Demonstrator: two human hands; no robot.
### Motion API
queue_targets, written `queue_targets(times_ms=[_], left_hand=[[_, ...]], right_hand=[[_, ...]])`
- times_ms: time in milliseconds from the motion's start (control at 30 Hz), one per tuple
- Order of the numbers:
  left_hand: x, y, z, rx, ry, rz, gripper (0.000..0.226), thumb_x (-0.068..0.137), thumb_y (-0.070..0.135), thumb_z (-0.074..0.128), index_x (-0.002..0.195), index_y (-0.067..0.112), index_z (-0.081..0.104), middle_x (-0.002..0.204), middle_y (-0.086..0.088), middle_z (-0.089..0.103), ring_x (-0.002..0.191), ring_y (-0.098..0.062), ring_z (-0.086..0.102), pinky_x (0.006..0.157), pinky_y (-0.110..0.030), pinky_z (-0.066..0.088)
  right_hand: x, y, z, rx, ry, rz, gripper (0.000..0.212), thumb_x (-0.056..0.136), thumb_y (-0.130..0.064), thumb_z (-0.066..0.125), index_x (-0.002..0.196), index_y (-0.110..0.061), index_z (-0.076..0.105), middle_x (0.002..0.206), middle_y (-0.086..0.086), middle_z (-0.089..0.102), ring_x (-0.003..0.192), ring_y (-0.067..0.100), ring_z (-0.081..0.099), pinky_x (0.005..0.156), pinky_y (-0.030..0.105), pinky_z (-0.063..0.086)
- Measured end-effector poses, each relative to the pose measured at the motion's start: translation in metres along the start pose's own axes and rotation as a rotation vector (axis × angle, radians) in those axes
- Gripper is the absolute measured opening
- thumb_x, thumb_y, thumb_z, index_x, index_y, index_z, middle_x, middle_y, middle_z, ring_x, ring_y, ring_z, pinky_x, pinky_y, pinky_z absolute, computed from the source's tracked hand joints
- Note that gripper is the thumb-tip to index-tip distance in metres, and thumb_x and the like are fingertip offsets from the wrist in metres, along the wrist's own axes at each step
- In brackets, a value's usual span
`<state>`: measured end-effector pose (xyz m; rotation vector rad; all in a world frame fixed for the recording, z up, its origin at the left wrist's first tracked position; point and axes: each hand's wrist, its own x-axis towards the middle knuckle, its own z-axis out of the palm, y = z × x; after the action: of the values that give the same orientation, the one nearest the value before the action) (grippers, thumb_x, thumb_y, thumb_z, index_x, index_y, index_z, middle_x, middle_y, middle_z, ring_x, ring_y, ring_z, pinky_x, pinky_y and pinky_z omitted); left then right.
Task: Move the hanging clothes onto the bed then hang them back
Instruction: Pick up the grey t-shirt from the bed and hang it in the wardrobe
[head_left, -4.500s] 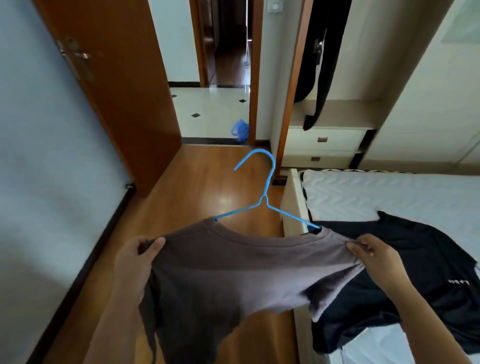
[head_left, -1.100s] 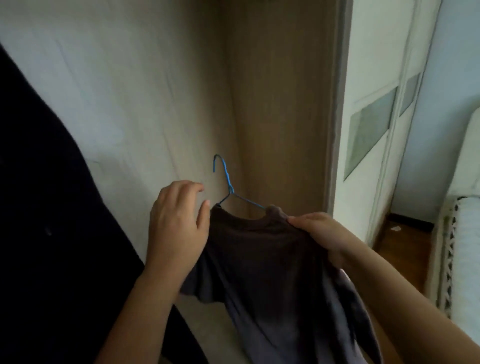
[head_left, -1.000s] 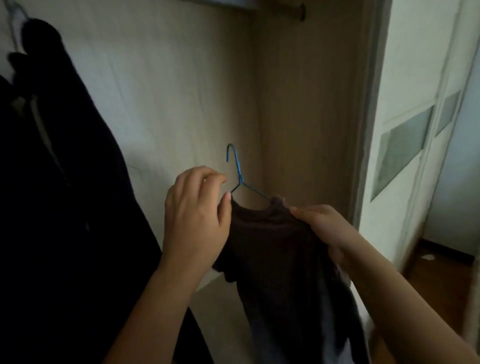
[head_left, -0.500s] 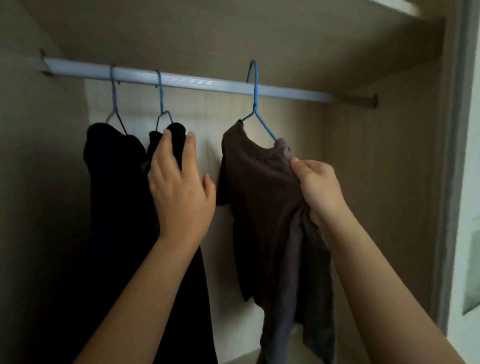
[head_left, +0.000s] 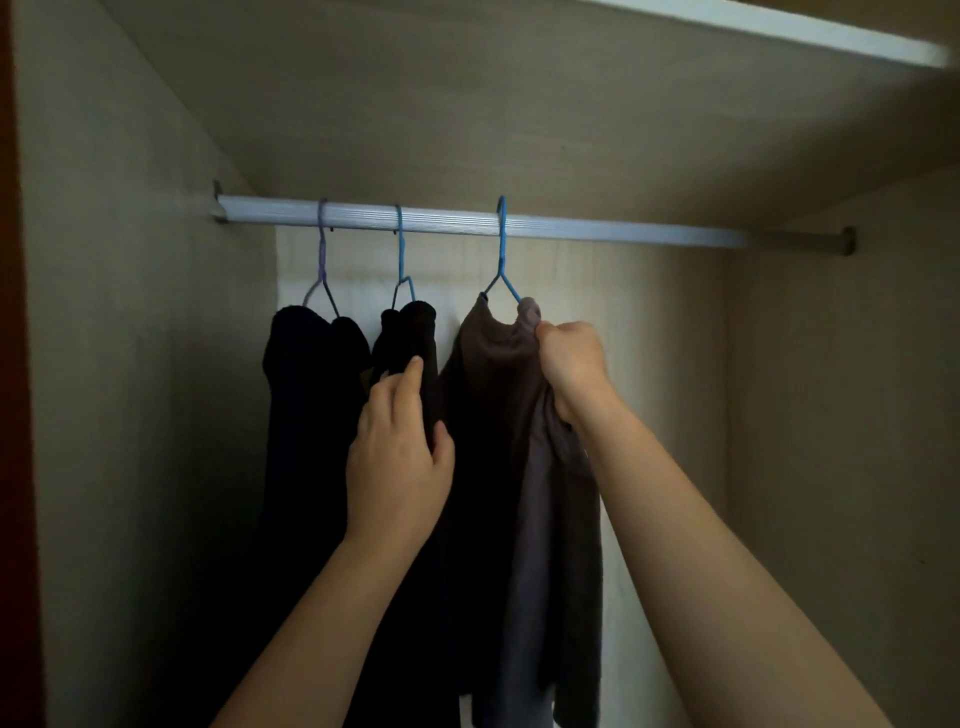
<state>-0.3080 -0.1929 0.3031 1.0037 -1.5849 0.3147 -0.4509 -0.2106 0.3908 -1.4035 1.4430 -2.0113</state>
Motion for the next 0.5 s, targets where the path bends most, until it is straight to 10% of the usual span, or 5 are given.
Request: queue_targets(times_ms=[500], left_hand=[[-0.018, -0.008, -0.007, -0.068, -0.049, -0.062, 0.065, 0.089, 0.017, 0.051, 0.145, 0.021, 0.019, 0.139, -0.003, 0.039, 0.126, -0.021, 0.042, 0.096, -0.034, 0.043]], right_hand=[[-0.016, 0.027, 0.01, -0.204, 0.015, -0.089, 0.043, 0.094, -0.031, 0.043, 0.056, -0.012, 0.037, 0.054, -0.001, 0.038, 0.05, 0.016, 0.036, 0.05, 0.03, 0.026]])
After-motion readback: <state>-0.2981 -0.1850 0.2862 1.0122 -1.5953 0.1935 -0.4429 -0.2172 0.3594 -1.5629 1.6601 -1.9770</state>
